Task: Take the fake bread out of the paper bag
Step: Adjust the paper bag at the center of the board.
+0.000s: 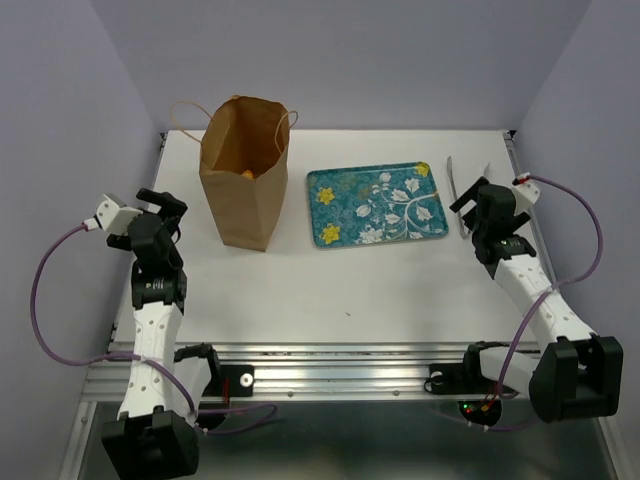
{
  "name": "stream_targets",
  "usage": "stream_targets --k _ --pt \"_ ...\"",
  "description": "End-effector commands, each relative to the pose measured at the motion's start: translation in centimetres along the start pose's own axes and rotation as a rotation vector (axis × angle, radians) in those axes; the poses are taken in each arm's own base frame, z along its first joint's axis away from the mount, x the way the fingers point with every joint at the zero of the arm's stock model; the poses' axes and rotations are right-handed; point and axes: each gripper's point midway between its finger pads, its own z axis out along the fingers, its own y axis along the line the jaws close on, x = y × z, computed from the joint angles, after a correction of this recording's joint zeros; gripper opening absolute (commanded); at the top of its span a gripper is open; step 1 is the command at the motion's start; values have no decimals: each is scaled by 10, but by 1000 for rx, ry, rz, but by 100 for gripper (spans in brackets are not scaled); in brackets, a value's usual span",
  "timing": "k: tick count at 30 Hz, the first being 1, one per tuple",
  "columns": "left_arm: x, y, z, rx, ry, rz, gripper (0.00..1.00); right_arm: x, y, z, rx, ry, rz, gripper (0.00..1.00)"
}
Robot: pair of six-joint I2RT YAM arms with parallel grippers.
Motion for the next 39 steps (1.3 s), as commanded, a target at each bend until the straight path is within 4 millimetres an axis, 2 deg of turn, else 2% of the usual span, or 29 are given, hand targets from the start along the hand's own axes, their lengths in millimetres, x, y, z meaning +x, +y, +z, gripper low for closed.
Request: stream_targets --k 1,4,6,9,10,12,13,14,15,17,20,21,22,23,24,26,27,28,29,30,32,33,36,38,39 --pt "-34 -21 -5 63 -95 -22 99 -15 7 -3 -42 -78 11 100" --pt "-32 -26 -5 86 -83 -18 99 -21 12 -4 -74 -103 13 100" --pt "-37 -39 -5 136 -86 -9 99 -22 14 -3 -81 -109 19 100" --pt "-43 -65 -9 244 -60 15 99 -31 27 -3 -128 -141 69 100" --pt "-49 -85 -15 327 -48 40 99 -34 32 -2 -147 -151 78 100" --pt "-53 -103 -19 406 -32 63 99 -36 41 -2 -185 -148 75 100" --pt "-58 -123 -28 497 -17 77 99 -35 44 0 -191 -141 69 100" --pt "-55 -129 -27 524 5 87 99 -34 47 0 -210 -132 53 100" --pt "-60 -142 -31 573 10 93 99 -33 49 0 -220 -127 39 100" --pt "-54 -154 -33 629 60 97 99 -32 51 0 -231 -125 34 100" --pt "-48 -162 -20 620 116 80 99 -31 54 -2 -256 -123 11 100" --pt "-41 -162 -10 604 141 89 99 -32 54 -2 -259 -125 6 100" --pt "-44 -170 -10 631 142 102 99 -32 54 -3 -259 -127 2 100" --pt "-34 -169 1 630 167 148 99 -34 55 -5 -267 -133 1 100" --pt "-39 -178 2 661 159 178 99 -34 55 -5 -270 -135 -3 100" --pt "-31 -186 8 700 200 234 99 -34 56 -7 -279 -136 -7 100" --pt "-17 -184 19 697 250 260 99 -35 57 -8 -287 -135 -10 100" --pt "-21 -192 19 723 245 278 99 -34 57 -8 -290 -132 -13 100" --pt "-15 -194 20 758 268 307 99 -33 57 -8 -291 -130 -17 100" --pt "-3 -193 27 765 304 322 99 -33 57 -8 -292 -131 -18 100" --pt "-2 -197 34 772 309 341 99 -34 55 -9 -287 -136 -21 100" --pt "7 -194 43 755 334 347 99 -33 55 -9 -286 -135 -23 100" --pt "16 -189 61 712 357 372 99 -37 55 -11 -291 -146 -26 100" --pt "20 -193 62 745 373 391 91 -40 55 -14 -292 -157 -24 100" --pt "27 -193 66 765 388 412 74 -41 54 -14 -287 -162 -22 100"
